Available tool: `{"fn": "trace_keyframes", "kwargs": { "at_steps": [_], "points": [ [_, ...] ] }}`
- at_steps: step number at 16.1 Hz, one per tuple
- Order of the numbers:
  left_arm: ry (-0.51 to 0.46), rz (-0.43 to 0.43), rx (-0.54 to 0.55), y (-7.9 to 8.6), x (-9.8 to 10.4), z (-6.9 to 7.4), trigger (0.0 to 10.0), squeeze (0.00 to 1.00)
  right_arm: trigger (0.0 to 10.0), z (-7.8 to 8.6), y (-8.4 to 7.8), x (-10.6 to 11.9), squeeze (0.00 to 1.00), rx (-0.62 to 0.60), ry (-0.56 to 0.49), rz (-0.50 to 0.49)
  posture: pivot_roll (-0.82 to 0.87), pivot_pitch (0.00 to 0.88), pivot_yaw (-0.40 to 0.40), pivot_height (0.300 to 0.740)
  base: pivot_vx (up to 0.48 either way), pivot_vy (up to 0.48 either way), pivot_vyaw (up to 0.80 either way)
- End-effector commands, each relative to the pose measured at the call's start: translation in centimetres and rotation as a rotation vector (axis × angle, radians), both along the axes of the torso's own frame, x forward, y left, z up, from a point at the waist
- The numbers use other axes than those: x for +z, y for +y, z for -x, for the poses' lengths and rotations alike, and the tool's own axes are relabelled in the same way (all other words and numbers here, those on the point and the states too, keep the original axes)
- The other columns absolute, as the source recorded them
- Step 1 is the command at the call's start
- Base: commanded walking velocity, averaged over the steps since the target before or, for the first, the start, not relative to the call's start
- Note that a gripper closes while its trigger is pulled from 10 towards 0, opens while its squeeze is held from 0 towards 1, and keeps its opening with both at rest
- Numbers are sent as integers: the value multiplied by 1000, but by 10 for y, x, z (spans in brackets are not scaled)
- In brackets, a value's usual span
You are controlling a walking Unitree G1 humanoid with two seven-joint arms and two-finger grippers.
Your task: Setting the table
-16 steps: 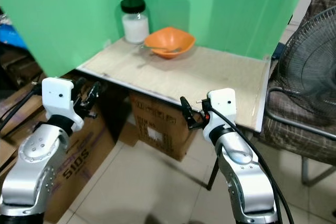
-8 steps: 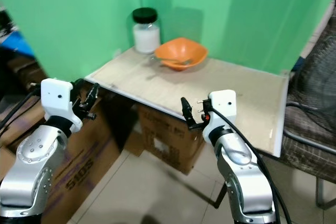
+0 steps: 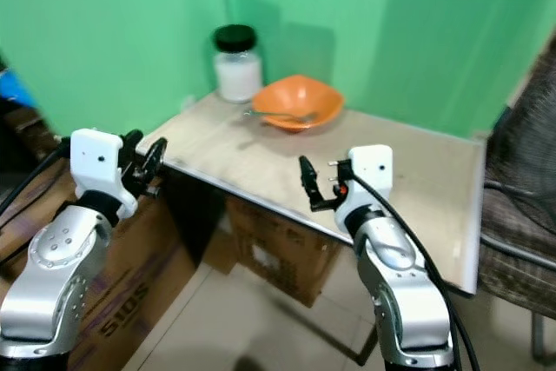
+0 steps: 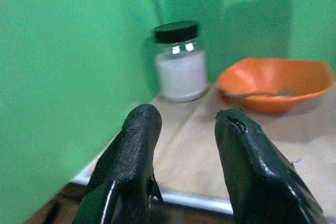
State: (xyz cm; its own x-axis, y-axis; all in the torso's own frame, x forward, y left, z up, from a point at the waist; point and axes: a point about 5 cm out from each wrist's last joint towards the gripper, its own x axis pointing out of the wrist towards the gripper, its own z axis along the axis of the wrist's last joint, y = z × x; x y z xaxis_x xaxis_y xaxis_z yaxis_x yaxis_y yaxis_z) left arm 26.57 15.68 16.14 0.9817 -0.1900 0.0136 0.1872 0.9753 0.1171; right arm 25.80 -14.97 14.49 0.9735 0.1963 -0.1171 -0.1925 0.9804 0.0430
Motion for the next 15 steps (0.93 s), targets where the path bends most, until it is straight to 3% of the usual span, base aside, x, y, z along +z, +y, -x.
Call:
{"fn": "trace_keyframes", "kwargs": {
  "at_steps": [1,15],
  "points": [
    [-2,-8,-15,-2,1,0,10000,0,10000,-1,-3,2,0,-18,-4,1,88,0,54,740,322,0,0],
    [10,-27,-60,-5,0,1,10000,0,10000,-2,-2,-1,0,-44,35,-37,79,0,71,740,321,0,0]
  ]
}}
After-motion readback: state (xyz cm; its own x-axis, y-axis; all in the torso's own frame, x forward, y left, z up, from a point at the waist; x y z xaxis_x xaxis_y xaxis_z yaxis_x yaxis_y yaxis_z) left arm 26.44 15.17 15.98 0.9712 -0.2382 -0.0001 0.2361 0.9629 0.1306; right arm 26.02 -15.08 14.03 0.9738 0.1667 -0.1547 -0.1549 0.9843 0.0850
